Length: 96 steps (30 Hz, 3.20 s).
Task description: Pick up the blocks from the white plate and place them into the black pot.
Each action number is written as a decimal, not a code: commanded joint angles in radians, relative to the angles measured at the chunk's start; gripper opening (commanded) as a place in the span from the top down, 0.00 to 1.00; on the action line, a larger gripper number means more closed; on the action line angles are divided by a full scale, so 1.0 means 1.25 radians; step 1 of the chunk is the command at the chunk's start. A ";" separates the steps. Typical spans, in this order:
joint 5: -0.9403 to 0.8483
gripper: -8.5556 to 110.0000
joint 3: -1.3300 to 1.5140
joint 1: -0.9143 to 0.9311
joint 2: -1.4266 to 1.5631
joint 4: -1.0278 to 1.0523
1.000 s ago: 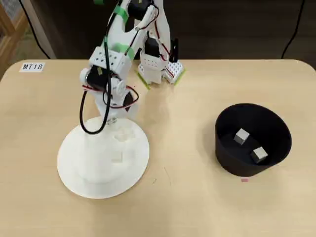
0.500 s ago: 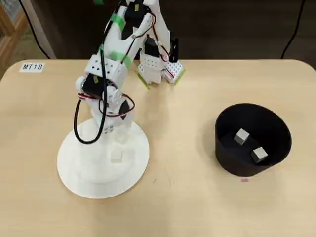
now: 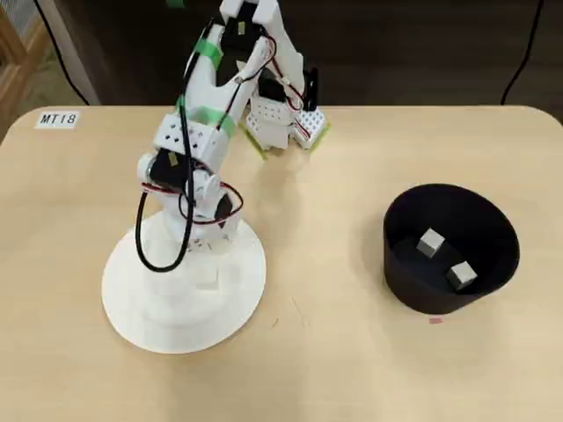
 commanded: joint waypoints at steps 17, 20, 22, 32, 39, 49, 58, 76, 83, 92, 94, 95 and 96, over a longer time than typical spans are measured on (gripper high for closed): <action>-0.271 0.95 -0.222 0.045 0.214 -0.155; -0.331 0.95 -0.211 -0.028 0.292 -0.225; -0.367 0.95 -0.177 -0.103 0.351 -0.290; -0.430 0.95 0.334 -0.497 0.756 -0.623; -0.541 0.95 0.503 -0.711 0.777 -0.755; -0.588 0.95 0.644 -0.825 0.726 -0.939; -0.611 0.95 0.638 -0.858 0.628 -1.000; -0.606 0.95 0.551 -0.699 0.674 -0.713; -0.598 0.95 0.304 -0.507 0.584 -0.482; -0.632 0.95 0.090 -0.238 0.474 -0.210; -0.628 0.95 0.093 -0.180 0.452 -0.171; -0.611 0.95 0.099 -0.153 0.443 -0.160; -0.584 0.95 0.104 -0.130 0.433 -0.151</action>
